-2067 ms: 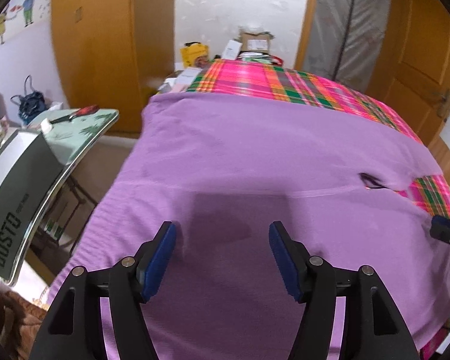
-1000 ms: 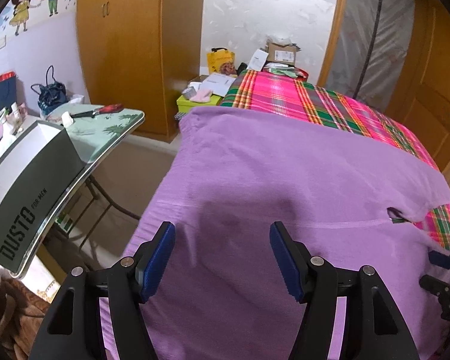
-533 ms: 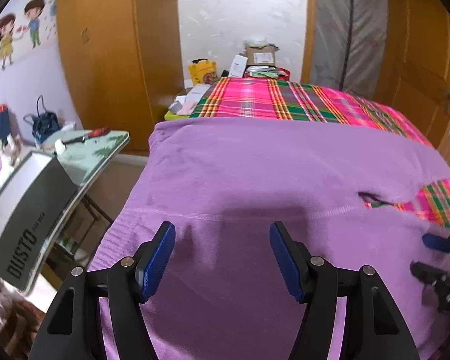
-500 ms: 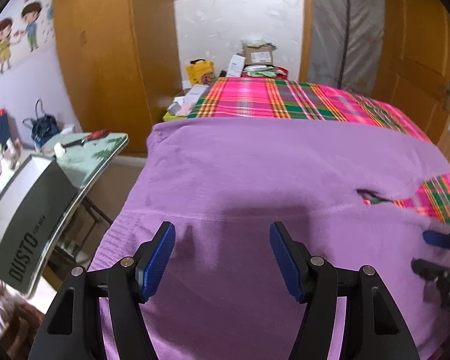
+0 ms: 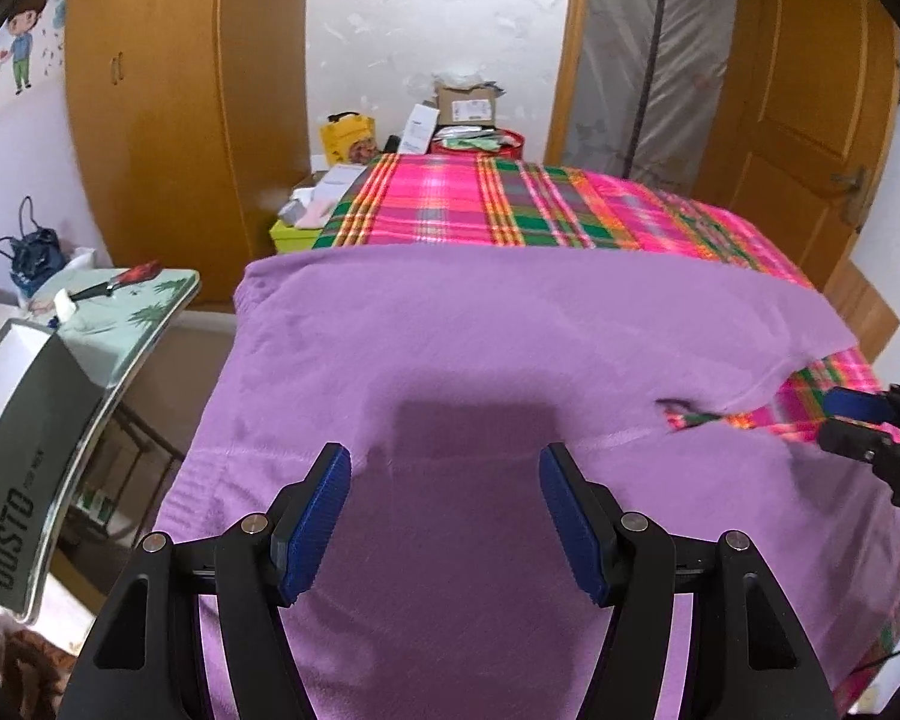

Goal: Fold clothes

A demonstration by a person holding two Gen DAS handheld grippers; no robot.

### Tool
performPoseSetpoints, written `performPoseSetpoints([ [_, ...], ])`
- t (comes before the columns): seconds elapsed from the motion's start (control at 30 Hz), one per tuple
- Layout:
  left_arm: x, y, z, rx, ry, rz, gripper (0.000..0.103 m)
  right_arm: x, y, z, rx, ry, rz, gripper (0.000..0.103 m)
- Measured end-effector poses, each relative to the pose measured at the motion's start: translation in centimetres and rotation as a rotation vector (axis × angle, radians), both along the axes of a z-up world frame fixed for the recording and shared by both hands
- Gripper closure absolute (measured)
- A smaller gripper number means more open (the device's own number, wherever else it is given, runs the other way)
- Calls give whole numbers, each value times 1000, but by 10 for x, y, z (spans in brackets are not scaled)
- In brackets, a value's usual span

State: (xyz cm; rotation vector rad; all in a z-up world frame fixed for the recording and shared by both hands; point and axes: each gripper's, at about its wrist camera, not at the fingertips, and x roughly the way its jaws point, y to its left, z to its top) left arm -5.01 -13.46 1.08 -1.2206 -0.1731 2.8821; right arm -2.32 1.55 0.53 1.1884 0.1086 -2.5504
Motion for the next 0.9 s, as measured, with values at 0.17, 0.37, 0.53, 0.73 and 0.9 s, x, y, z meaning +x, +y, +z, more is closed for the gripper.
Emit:
performPoseSetpoints([
  [0.17,-4,0,14,6,10,-23,36,-7,-3,12,15,3,31,56],
  [0.37,-10,-9,32,1,31,8,36,-16,-4,28,46,27,48,56],
  [0.53,-16,-15,39,-5,38,21,36,-26,-6,33,51,39,56,56],
  [0.73,-30,-21,29,-35,12,58,36,-41,-4,27,32,29,77,56],
  [0.9,-40,-45,22,-43,-13,106,35,-53,-3,22,49,29,115,56],
])
